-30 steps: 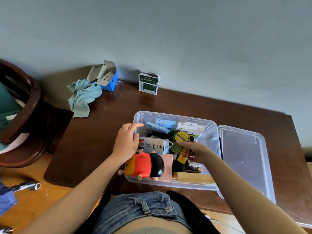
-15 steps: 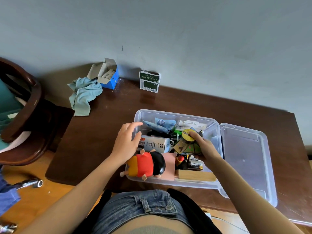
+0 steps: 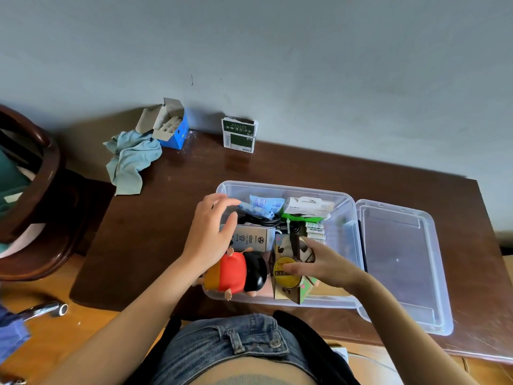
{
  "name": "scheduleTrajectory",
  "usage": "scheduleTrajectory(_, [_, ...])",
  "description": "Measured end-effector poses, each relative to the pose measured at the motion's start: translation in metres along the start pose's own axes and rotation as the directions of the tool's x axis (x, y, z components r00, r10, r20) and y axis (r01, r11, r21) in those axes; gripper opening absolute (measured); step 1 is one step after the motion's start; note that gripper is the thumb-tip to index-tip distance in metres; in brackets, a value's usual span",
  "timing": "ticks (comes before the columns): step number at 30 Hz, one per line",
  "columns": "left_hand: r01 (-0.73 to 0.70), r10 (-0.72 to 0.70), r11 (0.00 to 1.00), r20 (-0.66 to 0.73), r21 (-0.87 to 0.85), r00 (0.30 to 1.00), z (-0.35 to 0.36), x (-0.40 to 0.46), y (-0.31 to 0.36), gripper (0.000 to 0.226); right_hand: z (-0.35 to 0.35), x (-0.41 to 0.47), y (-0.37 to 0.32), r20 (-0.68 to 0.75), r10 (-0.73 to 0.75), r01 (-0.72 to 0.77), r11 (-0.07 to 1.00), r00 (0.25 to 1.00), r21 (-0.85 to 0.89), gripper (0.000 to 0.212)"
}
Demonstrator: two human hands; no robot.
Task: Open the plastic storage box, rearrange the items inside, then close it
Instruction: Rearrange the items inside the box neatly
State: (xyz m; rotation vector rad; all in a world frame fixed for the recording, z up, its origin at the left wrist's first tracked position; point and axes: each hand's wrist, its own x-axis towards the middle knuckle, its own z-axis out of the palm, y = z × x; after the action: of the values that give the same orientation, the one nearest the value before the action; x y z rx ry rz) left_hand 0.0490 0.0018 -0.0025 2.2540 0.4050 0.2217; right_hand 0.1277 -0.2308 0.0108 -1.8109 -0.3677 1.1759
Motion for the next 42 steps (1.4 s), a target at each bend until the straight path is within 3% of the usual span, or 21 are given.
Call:
scheduleTrajectory(3, [-0.112, 0.110, 0.993, 0.056, 0.025, 0.992, -0.001, 0.006, 0.012, 0.023, 0.003, -0.002, 0.003, -0.129, 0.053, -0.074, 0.984, 0.990, -0.164, 0.066])
scheduleTrajectory(5, [-0.151, 0.147, 0.989, 0.181, 0.005, 0.972, -0.002, 0.011, 0.017, 0.024, 0.009, -0.003, 0.003, -0.236, 0.054, -0.117, 0.957, 0.970, -0.265, 0.079])
scheduleTrajectory(7, [-0.101, 0.093, 0.995, 0.431, -0.003, 0.898, -0.003, 0.017, 0.020, 0.031, 0.013, -0.002, 0.006, -0.287, 0.047, -0.139, 0.941, 0.957, -0.309, 0.086])
scheduleTrajectory(9, [-0.066, -0.013, 0.993, 0.637, 0.101, 0.771, -0.001, 0.024, 0.022, 0.045, 0.016, -0.003, 0.010, -0.309, 0.063, -0.153, 0.949, 0.949, -0.277, 0.090])
scheduleTrajectory(12, [-0.098, -0.135, 0.955, 0.708, 0.279, 0.693, 0.003, 0.034, 0.023, 0.057, 0.019, -0.002, 0.017, -0.329, 0.053, -0.114, 0.979, 0.943, -0.169, 0.101])
scheduleTrajectory(14, [-0.133, -0.163, 0.929, 0.705, 0.345, 0.690, 0.006, 0.041, 0.023, 0.059, 0.023, -0.001, 0.021, -0.312, 0.012, -0.039, 0.996, 0.950, -0.081, 0.094])
scheduleTrajectory(17, [-0.175, -0.177, 0.911, 0.736, 0.374, 0.654, 0.010, 0.049, 0.021, 0.061, 0.029, 0.003, 0.021, -0.295, 0.001, 0.025, 0.996, 0.956, 0.084, 0.066])
scheduleTrajectory(19, [-0.195, -0.174, 0.905, 0.747, 0.378, 0.641, 0.012, 0.052, 0.018, 0.063, 0.031, 0.008, 0.022, -0.318, 0.016, 0.007, 0.998, 0.948, 0.070, 0.055])
scheduleTrajectory(22, [-0.211, -0.166, 0.899, 0.746, 0.383, 0.645, 0.015, 0.054, 0.015, 0.066, 0.032, 0.014, 0.022, -0.361, 0.007, -0.018, 0.999, 0.932, -0.027, 0.045])
scheduleTrajectory(26, [-0.280, -0.087, 0.898, 0.762, 0.339, 0.642, 0.022, 0.055, 0.012, 0.060, 0.027, 0.013, 0.018, -0.394, -0.005, 0.027, 0.998, 0.919, 0.050, 0.033])
scheduleTrajectory(29, [-0.229, -0.063, 0.925, 0.716, 0.304, 0.696, 0.024, 0.051, 0.006, 0.052, 0.019, 0.011, 0.020, -0.427, 0.022, 0.029, 0.993, 0.904, 0.113, 0.029])
scheduleTrajectory(34, [-0.016, -0.020, 0.998, 0.595, 0.054, 0.803, 0.021, 0.050, 0.002, 0.036, 0.008, 0.010, 0.022, -0.452, 0.090, -0.006, 0.983, 0.888, 0.185, 0.036])
scheduleTrajectory(37, [0.104, -0.010, 0.982, 0.502, -0.160, 0.865, 0.016, 0.050, 0.007, 0.039, -0.001, 0.014, 0.023, -0.461, 0.149, -0.077, 0.982, 0.875, 0.172, 0.035])
scheduleTrajectory(42, [0.183, -0.012, 0.897, 0.391, -0.403, 0.920, 0.018, 0.052, 0.009, 0.038, -0.013, 0.026, 0.032, -0.505, 0.204, -0.291, 0.952, 0.839, -0.099, 0.018])
